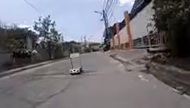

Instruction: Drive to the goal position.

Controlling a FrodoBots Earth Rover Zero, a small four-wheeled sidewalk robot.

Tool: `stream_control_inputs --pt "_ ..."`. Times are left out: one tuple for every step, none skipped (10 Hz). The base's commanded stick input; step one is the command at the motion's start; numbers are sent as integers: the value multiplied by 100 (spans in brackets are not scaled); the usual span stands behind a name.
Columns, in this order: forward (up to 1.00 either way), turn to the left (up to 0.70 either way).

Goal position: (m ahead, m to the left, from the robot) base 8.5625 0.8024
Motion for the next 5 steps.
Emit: stream_control_inputs --pt "100 0" --pt "100 0" --pt "100 0" --pt "100 -28" --pt "100 -25"
